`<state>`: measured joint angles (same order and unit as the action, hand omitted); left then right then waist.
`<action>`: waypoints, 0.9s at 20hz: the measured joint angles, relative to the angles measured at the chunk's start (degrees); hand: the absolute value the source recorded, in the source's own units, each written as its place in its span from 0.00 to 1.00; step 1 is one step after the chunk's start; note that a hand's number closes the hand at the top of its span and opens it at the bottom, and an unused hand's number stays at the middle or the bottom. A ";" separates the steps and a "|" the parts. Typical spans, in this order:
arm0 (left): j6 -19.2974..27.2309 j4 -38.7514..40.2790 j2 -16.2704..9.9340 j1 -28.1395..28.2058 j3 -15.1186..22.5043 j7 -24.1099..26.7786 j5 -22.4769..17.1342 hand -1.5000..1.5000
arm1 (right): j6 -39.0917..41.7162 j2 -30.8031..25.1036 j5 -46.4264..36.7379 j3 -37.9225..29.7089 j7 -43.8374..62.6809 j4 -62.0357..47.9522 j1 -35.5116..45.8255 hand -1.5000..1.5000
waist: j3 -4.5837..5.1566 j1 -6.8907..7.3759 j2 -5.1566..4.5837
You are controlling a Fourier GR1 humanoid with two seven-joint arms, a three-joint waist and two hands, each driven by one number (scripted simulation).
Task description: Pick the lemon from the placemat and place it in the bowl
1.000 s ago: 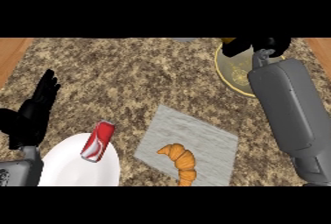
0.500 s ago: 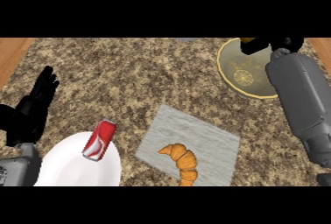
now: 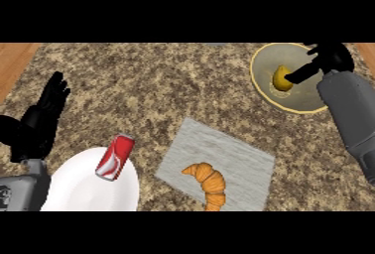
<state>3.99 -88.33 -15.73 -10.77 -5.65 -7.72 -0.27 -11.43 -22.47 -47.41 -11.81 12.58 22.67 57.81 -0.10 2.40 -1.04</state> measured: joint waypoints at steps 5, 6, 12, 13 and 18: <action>0.31 -0.07 0.24 0.22 0.23 -0.50 0.64 0.50 | -0.61 -0.15 7.56 -6.68 -9.13 -0.04 -0.73 0.00 | -0.06 -0.62 0.25; 0.14 0.20 0.14 0.59 0.00 -0.11 0.52 0.50 | -0.97 -0.16 9.76 -8.69 -10.75 0.56 -0.86 0.00 | -0.07 -0.78 0.30; 0.16 -0.12 0.30 2.12 -0.30 0.74 0.59 0.50 | 0.02 -2.42 23.14 -20.90 -19.08 3.59 -1.54 0.00 | -0.09 -1.43 0.57; -0.33 -0.53 -0.29 2.04 -0.83 0.10 0.04 0.50 | 1.52 -3.52 24.94 -22.41 -20.17 3.83 -2.20 0.00 | -0.06 -1.57 0.65; -0.24 -0.39 -0.10 1.92 -1.27 -0.13 0.12 0.50 | 9.54 -8.29 30.99 -26.57 -23.78 4.09 -8.20 0.00 | 0.03 -2.22 0.88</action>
<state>3.75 -88.72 -15.83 -8.85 -6.93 -7.85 -0.14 -1.89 -30.76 -16.42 -38.38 -11.20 26.76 49.60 -0.07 0.18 -0.15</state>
